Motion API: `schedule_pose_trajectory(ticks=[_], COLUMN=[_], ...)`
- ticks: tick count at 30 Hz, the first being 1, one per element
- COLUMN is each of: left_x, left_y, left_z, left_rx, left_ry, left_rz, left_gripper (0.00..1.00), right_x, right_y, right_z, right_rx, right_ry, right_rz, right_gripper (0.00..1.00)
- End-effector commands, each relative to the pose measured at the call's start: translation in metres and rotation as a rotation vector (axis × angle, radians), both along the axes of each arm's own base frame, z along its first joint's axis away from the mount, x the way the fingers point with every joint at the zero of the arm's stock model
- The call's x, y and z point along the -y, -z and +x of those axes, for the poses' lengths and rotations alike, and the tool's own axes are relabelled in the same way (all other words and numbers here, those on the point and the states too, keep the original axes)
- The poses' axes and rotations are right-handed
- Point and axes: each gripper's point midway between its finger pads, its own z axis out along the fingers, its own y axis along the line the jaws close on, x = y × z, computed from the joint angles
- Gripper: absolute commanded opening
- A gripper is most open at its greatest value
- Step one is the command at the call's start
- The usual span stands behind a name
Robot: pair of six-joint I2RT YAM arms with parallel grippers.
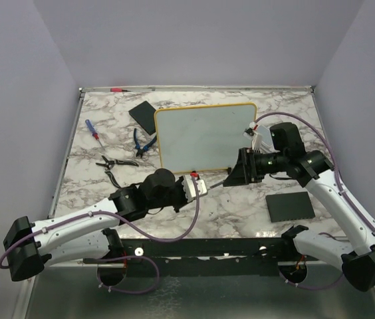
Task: Write a sentence on the whiteboard
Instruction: Open the whiteboard marker at the center of the board.
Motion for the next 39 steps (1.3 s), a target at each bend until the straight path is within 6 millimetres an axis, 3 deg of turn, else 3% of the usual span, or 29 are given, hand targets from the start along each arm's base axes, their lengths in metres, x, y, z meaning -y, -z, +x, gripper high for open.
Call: schedule_pose_trajectory(ticks=[1,10,18,25,39], left_x=[0.013,0.019,0.019,0.020,0.021], left_y=[-0.009,0.000,0.003,0.005,0.007], left_z=[-0.016,-0.019,-0.011,-0.011,-0.009], left_rx=[-0.088,-0.147,-0.165,-0.186,-0.204], left_ry=[0.117,0.147,0.112,0.117,0.111], left_rz=[-0.025,0.013,0.023,0.022,0.025], left_gripper=[0.00,0.00,0.00,0.00,0.00], right_x=[-0.003,-0.014,-0.023,-0.036,-0.039], right_y=[-0.010,-0.005,0.014,0.012,0.028], right_z=[0.008,0.003,-0.003,-0.005,-0.009], right_rx=[0.079,0.075,0.079,0.088,0.092], right_ry=[-0.010,-0.054,-0.068,-0.060,-0.075], right_rz=[0.026,0.018,-0.073,-0.009,-0.087], right_gripper=[0.68,0.60,0.54,0.50,0.40])
